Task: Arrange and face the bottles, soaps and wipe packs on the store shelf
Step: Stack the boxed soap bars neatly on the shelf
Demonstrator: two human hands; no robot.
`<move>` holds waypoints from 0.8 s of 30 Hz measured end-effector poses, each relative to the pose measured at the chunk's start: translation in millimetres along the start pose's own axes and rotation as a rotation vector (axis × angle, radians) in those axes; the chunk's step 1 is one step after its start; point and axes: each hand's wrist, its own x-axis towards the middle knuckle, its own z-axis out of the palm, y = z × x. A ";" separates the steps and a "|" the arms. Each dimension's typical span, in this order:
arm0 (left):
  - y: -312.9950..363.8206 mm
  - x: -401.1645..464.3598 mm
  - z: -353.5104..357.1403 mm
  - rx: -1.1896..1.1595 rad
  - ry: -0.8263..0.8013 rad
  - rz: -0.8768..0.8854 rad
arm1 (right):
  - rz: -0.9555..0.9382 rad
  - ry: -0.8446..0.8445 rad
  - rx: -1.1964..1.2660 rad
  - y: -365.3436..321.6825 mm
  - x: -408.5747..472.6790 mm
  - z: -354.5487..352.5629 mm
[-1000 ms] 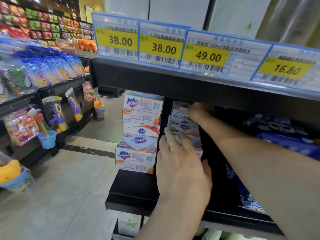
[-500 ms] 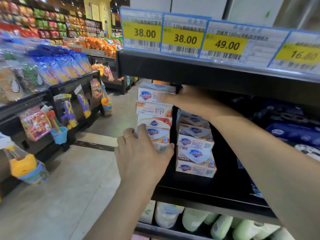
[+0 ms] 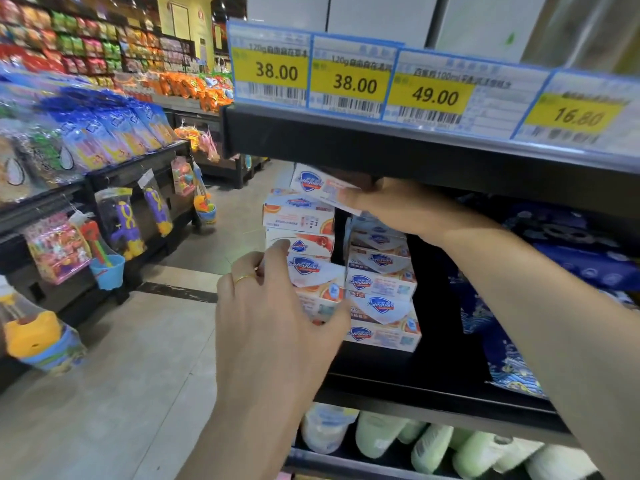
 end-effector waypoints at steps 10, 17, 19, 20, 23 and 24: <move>51.6 -26.2 32.7 -0.165 -0.087 0.097 | 0.092 0.190 -0.120 56.4 5.2 -16.9; 58.8 -25.0 61.4 -0.045 -0.104 0.058 | 0.110 0.166 -0.108 83.8 27.9 -6.4; 58.3 -24.5 66.0 -0.050 -0.088 0.042 | 0.115 0.164 -0.090 86.8 35.2 -3.0; 58.1 -23.8 68.7 -0.048 -0.088 0.033 | 0.118 0.164 -0.082 87.6 38.1 -1.9; 61.0 -20.5 72.1 -0.017 -0.084 0.025 | 0.127 0.163 -0.051 88.7 43.8 -0.3; 62.0 -20.3 73.0 -0.002 -0.081 0.025 | 0.129 0.163 -0.037 88.5 44.8 0.3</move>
